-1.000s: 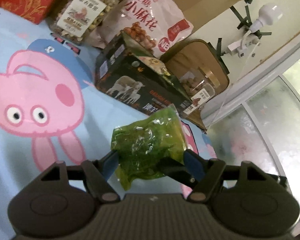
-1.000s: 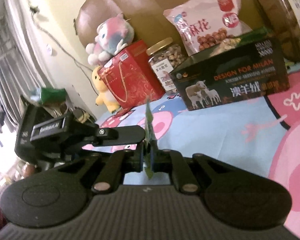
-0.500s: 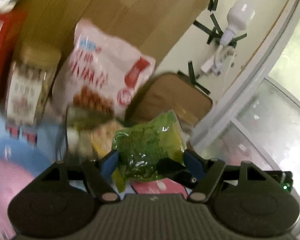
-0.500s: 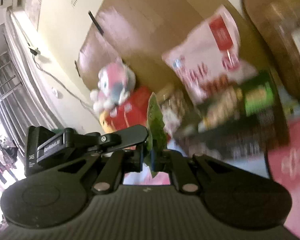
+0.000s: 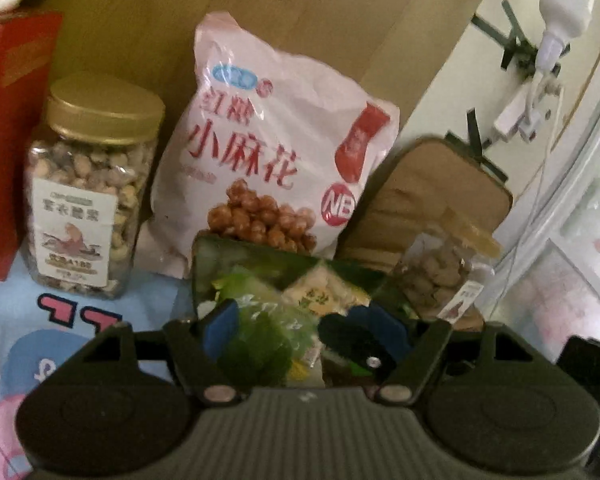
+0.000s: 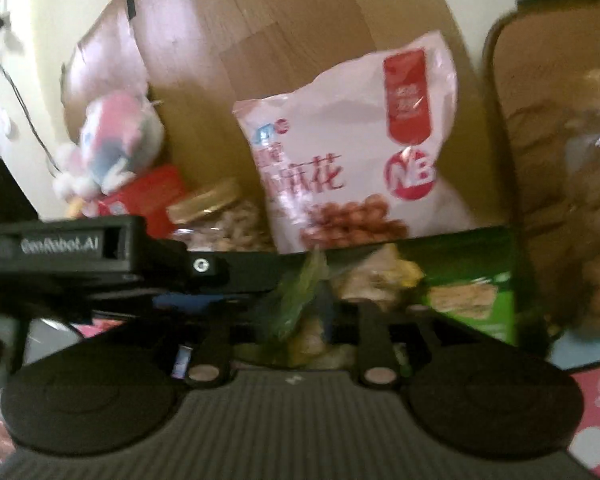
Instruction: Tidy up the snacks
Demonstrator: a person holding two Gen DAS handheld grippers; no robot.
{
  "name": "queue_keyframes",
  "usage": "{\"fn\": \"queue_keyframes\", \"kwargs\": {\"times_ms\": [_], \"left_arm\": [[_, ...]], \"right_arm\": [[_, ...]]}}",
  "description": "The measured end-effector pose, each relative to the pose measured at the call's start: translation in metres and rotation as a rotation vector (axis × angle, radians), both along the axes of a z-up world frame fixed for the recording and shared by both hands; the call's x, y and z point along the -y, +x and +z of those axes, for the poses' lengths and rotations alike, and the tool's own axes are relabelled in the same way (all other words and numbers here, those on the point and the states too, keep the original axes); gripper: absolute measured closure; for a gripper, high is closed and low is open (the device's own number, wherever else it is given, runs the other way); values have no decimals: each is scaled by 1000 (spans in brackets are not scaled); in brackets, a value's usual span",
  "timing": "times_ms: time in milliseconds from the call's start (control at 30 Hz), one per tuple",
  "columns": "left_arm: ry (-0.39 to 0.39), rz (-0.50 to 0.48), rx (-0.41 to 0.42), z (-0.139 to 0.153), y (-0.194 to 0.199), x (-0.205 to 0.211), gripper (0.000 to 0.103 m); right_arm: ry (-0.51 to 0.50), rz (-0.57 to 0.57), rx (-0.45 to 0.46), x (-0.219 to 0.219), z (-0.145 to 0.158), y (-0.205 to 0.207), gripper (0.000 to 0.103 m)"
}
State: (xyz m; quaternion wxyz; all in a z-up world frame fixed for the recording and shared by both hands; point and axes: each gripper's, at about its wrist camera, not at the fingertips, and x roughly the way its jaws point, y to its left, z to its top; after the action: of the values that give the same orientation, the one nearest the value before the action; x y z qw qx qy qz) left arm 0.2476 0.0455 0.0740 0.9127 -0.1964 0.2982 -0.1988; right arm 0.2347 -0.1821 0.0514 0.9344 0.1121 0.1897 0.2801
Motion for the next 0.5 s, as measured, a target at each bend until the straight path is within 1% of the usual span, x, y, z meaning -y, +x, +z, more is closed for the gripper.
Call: {"fn": "queue_keyframes", "kwargs": {"times_ms": [67,167,267,333,500], "left_arm": [[-21,21,9,6,-6,-5,30],[4,48,31,17,-22,-6,30],[76,62,62,25,-46,1,30],[132,75,79,26,-64,8,30],[267,86,112,18,-108,32,29]], "right_arm": [[8,-15,21,5,3,-4,57],[47,-56,35,15,9,-12,57],[92,-90,34,26,14,-31,57],[103,-114,30,31,14,-47,56],[85,-172,9,40,2,-94,52]]}}
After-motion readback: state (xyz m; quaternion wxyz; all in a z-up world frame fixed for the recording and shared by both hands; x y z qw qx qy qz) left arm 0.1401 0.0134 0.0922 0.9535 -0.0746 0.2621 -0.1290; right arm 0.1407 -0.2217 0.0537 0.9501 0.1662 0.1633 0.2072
